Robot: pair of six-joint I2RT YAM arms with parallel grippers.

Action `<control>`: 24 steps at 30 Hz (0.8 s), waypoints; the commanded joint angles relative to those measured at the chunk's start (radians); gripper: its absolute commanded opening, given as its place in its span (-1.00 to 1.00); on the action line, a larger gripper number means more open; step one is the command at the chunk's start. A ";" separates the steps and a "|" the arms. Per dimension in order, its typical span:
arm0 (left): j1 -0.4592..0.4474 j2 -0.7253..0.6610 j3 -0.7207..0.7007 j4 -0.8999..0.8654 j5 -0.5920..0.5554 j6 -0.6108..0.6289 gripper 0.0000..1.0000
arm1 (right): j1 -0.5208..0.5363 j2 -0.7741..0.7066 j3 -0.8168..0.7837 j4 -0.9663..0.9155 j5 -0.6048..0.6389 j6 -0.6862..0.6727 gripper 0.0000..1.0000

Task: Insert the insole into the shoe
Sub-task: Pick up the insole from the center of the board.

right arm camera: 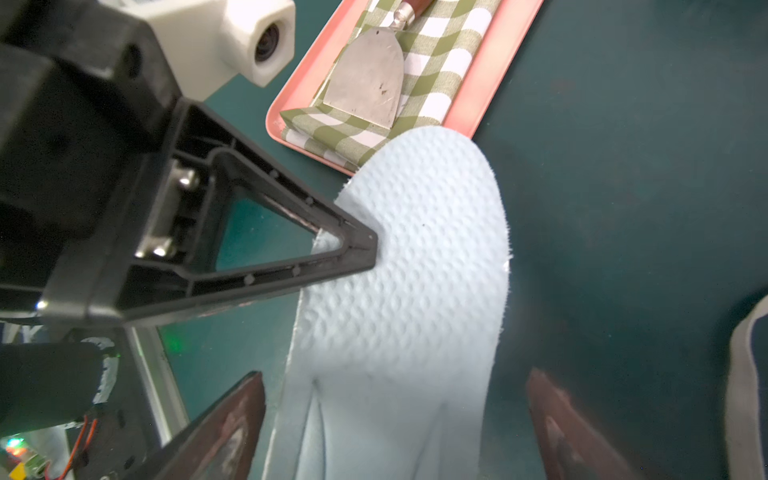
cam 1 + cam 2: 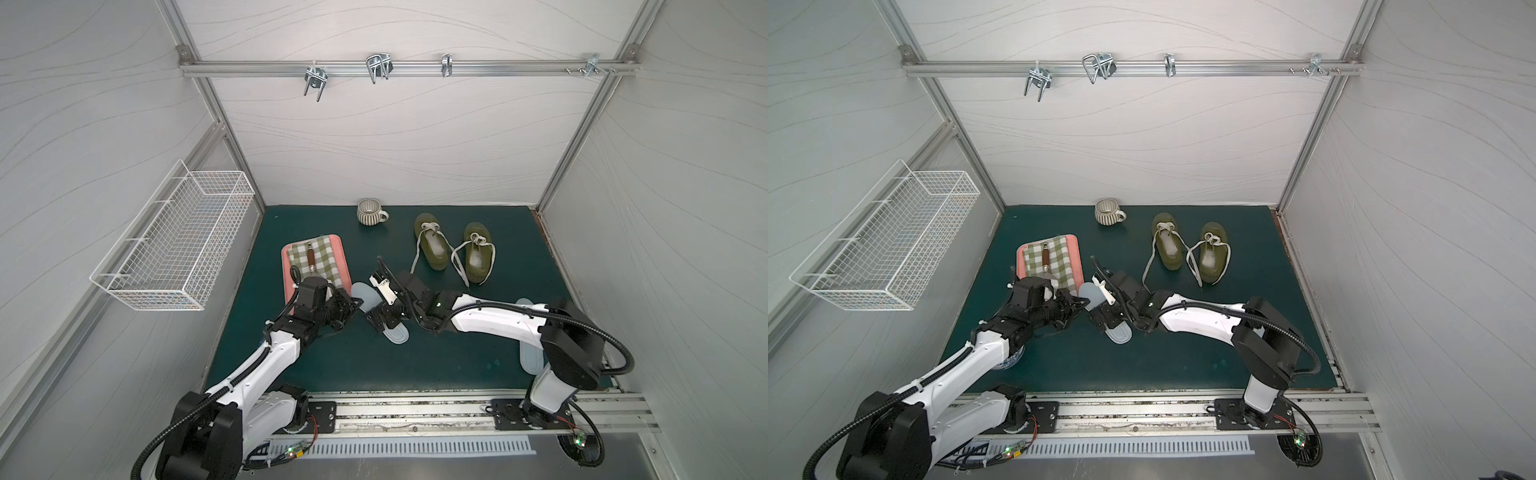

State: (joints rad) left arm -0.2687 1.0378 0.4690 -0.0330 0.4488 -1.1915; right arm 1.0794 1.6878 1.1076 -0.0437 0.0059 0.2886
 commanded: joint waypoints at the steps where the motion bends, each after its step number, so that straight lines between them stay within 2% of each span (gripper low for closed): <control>1: -0.003 0.005 0.002 0.060 0.011 -0.034 -1.00 | -0.001 0.023 -0.010 -0.016 -0.038 0.031 0.98; 7: -0.003 0.002 -0.002 0.064 0.013 -0.040 -1.00 | 0.008 0.031 -0.025 -0.008 -0.036 0.042 0.97; 11: -0.003 0.000 -0.006 0.070 0.015 -0.045 -1.00 | 0.015 0.035 -0.028 -0.015 -0.010 0.039 0.88; 24: -0.003 -0.002 -0.030 0.097 0.017 -0.061 -0.99 | 0.016 -0.002 -0.043 -0.030 -0.012 0.035 0.09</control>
State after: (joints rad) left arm -0.2687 1.0386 0.4397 0.0074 0.4492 -1.2232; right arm 1.0889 1.7115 1.0801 -0.0475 -0.0048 0.3225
